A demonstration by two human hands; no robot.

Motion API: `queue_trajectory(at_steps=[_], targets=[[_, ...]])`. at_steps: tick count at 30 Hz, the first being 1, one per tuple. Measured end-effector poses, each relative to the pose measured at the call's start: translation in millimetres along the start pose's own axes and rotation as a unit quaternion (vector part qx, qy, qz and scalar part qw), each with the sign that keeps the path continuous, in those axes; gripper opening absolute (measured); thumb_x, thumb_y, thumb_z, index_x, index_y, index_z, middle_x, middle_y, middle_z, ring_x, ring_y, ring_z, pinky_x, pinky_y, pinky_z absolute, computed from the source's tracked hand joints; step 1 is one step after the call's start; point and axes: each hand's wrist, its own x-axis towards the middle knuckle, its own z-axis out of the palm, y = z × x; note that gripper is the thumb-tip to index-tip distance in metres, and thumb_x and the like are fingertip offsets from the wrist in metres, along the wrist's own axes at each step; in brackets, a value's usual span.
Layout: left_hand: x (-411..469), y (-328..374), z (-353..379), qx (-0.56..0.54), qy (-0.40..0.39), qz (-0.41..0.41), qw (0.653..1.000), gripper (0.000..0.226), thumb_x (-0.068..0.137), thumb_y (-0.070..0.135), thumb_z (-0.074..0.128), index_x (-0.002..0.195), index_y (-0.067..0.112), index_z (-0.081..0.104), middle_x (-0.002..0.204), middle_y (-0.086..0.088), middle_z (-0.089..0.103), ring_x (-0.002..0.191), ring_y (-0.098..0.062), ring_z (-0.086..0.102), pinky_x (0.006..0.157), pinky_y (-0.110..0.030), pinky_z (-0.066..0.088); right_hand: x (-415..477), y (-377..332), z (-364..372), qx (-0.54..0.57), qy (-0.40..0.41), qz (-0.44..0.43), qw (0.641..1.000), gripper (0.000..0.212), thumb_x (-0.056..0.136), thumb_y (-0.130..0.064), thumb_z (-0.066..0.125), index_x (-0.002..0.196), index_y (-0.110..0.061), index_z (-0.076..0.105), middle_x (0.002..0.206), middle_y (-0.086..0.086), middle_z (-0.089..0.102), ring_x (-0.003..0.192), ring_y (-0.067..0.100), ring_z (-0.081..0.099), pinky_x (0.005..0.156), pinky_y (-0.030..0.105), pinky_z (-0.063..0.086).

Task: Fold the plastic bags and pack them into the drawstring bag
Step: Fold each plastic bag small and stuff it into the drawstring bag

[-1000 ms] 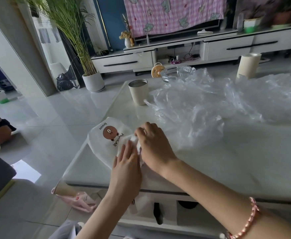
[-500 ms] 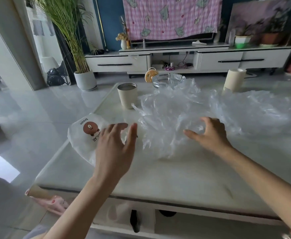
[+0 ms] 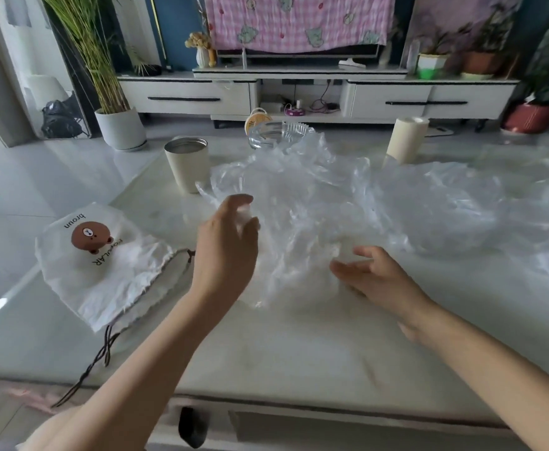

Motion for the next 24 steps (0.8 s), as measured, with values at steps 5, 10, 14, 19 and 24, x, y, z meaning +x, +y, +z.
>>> queue_trajectory(at_steps=[5,10,14,19,24], targets=[[-2.5,14.0,1.9,-0.192,-0.016,0.028,0.981,0.025,0.093,0.002,0.051,0.100,0.025,0.058,0.074,0.013,0.068,0.052,-0.003,0.059,0.053,-0.014,0.047,3.5,-5.6,2.5,0.030,0.006,-0.025,0.999,0.044,0.080,-0.025,0.071,0.117,-0.018,0.049,0.093,0.003,0.061,0.078,0.015,0.056,0.068,0.021,0.043],[7.7,10.5,-2.9,-0.194,0.075,0.030,0.978,0.019,0.095,0.001,0.045,0.102,0.017,0.054,0.083,0.013,0.065,0.034,-0.006,0.045,0.036,-0.012,0.036,7.4,-15.9,-4.6,0.094,0.122,-0.114,0.981,0.009,0.089,-0.017,0.061,0.081,-0.014,0.058,0.052,-0.010,0.053,0.045,-0.001,0.048,0.048,0.013,0.041],[10.6,5.7,-1.8,-0.188,0.112,0.000,0.976,0.019,0.096,0.001,0.041,0.101,0.017,0.051,0.090,0.018,0.064,0.030,-0.008,0.041,0.032,-0.016,0.034,0.4,-13.8,-31.2,0.052,0.236,-0.231,0.943,0.015,0.090,-0.019,0.060,0.078,-0.014,0.054,0.050,-0.003,0.043,0.042,0.005,0.038,0.042,0.013,0.032],[-1.1,2.2,14.4,-0.255,0.031,-0.135,0.957,0.028,0.094,-0.004,0.036,0.100,0.018,0.052,0.095,0.010,0.066,0.029,-0.005,0.039,0.032,-0.012,0.030,5.1,1.5,-87.3,-0.204,0.316,-0.285,0.882,0.013,0.086,-0.020,0.066,0.088,-0.011,0.056,0.061,-0.008,0.049,0.060,0.002,0.052,0.057,0.010,0.036],[-26.5,-4.8,31.9,-0.119,-0.118,-0.146,0.975,0.026,0.095,0.003,0.038,0.109,0.022,0.048,0.104,0.007,0.062,0.034,-0.004,0.051,0.034,-0.013,0.034,15.2,23.5,-134.7,-0.398,0.340,-0.168,0.835,0.027,0.091,-0.023,0.059,0.107,-0.003,0.058,0.104,0.019,0.062,0.095,0.037,0.058,0.070,0.033,0.037]])
